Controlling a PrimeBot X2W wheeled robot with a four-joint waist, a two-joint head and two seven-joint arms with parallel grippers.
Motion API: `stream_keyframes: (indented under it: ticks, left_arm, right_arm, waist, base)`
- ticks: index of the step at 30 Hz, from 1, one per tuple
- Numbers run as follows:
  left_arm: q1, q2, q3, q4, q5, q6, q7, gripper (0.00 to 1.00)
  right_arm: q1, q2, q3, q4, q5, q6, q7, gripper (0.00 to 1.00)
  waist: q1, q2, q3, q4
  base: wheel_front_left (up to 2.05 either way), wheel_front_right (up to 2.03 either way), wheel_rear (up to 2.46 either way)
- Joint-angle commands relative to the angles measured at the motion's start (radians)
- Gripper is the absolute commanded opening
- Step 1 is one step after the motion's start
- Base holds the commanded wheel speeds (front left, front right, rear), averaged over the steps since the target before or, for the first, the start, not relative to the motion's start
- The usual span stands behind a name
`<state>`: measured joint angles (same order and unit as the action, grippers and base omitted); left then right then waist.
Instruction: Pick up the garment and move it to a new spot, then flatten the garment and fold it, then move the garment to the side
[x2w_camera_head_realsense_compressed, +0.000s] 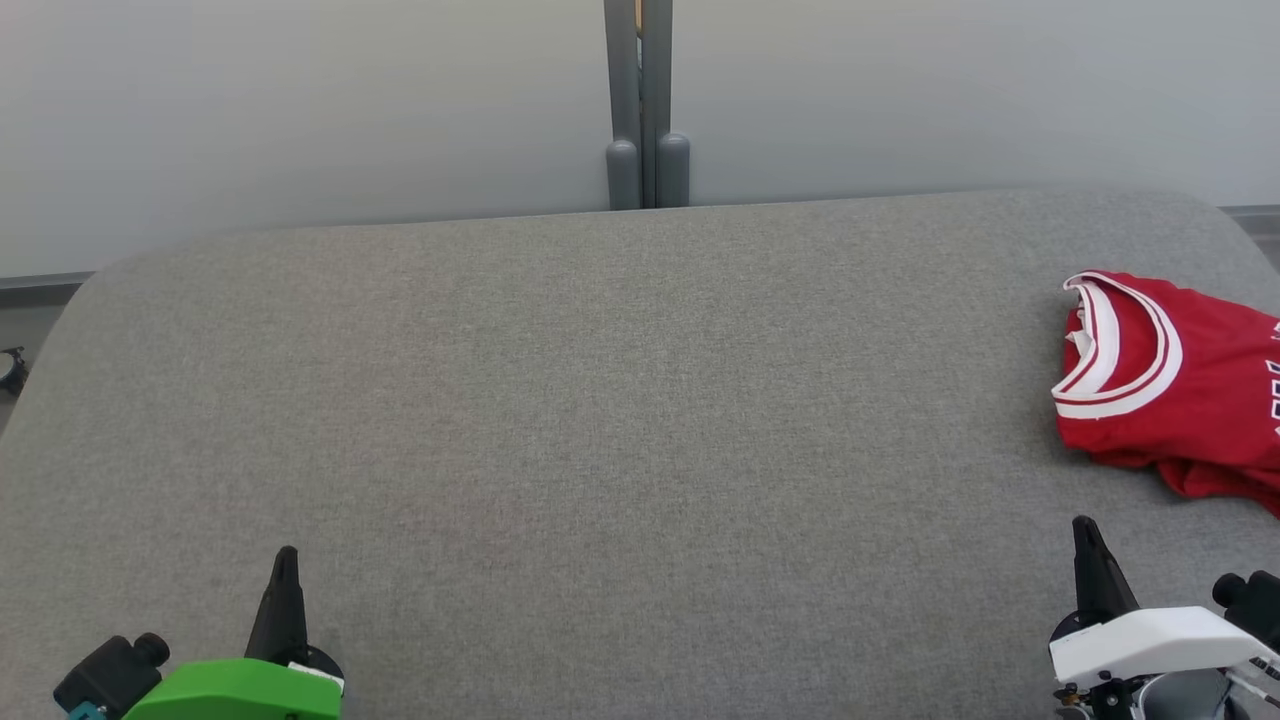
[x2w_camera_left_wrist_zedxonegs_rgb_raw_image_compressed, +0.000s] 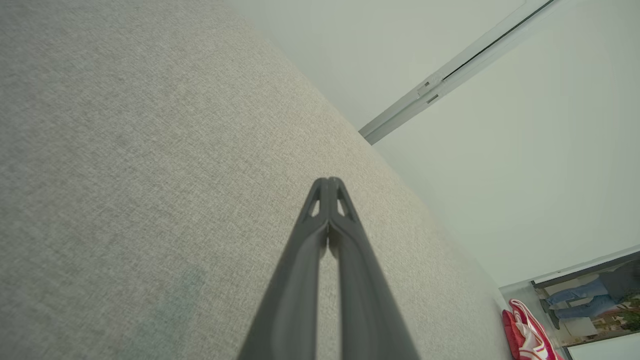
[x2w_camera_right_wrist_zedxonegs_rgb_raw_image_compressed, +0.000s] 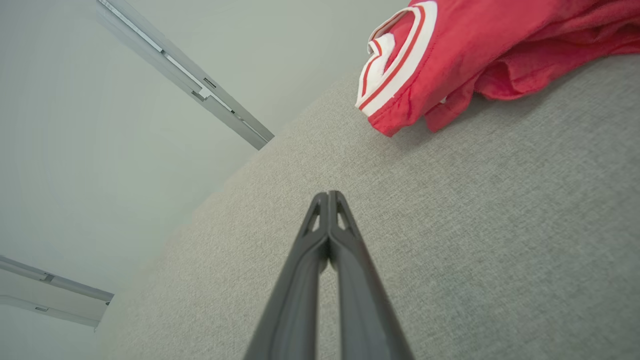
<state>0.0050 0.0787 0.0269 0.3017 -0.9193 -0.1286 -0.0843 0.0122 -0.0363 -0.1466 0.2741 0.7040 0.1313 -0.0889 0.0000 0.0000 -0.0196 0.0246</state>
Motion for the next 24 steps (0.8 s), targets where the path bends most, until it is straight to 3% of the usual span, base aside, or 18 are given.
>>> stream_keyframes:
  ticks: [1, 24]
  left_arm:
    - [-0.03, 0.002, 0.006, -0.014, -0.025, -0.001, 0.005, 0.0]
    - [-0.06, -0.01, 0.038, -0.035, -0.27, -0.002, 0.079, 0.0]
  right_arm:
    - [-0.029, -0.007, 0.002, -0.016, 0.034, 0.0, 0.005, 0.0]
    - [-0.059, -0.01, 0.015, -0.028, 0.354, 0.0, 0.076, 0.0]
  waist:
    - [0.0, 0.0, 0.0, 0.0]
    - [0.0, 0.0, 0.007, -0.007]
  base:
    - [0.0, 0.0, 0.0]
    - [0.0, 0.0, 0.0]
